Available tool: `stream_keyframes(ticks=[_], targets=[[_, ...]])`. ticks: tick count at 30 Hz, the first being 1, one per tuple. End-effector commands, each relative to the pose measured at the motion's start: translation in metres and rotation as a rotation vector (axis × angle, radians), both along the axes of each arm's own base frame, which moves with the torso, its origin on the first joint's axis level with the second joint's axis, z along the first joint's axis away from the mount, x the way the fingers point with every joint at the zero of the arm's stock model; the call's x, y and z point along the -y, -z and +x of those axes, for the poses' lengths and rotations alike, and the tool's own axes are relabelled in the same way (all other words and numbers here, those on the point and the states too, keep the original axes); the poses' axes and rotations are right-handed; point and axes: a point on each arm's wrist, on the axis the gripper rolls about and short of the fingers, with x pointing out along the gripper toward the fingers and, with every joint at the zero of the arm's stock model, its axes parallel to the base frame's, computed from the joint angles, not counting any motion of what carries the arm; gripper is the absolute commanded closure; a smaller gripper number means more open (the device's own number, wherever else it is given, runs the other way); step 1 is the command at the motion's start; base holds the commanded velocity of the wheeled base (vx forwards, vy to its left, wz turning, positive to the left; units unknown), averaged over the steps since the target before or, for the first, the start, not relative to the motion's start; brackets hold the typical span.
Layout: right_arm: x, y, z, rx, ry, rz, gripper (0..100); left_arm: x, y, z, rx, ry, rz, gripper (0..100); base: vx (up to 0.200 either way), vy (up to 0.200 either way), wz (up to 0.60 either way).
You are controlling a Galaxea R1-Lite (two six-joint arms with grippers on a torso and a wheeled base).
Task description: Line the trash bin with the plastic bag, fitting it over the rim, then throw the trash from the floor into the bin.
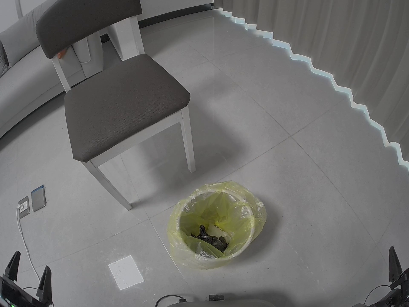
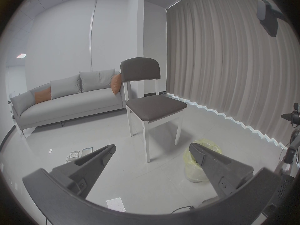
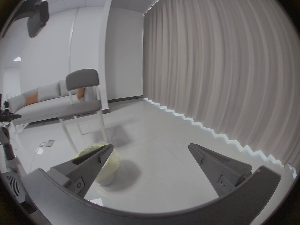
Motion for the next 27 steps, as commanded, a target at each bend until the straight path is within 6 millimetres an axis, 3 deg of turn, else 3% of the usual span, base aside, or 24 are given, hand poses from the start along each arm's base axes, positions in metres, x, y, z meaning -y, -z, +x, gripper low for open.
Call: stream_keyframes(ticks=[1,10,17,21,27], targets=[[0.0015,0.0050,0.0005,-0.007,0.068,0.014,0,0.0000,0.0052,0.0000,0.001,-0.003,0.007,0,0.000,0.000,0.00],[-0.0007,0.0077,0.0007,-0.030,-0.036,0.072,0,0.0000,0.0052,0.0000,0.001,-0.003,0.009,0,0.000,0.000,0.00],[-0.0011,0.0075,-0.0002,-0.060,-0.042,0.005,0,0.0001,0.0052,0.0000,0.001,0.001,0.012,0,0.000,0.000,0.00],[0.0007,0.0129,0.0009,-0.092,0.043,0.032,0,-0.0001,0.0050,0.0000,0.003,-0.009,-0.012,0,0.000,0.000,0.00],[0.0004,0.0129,0.0009,-0.087,0.020,0.037,0,0.0001,0.0052,0.0000,0.001,0.001,0.017,0,0.000,0.000,0.00]])
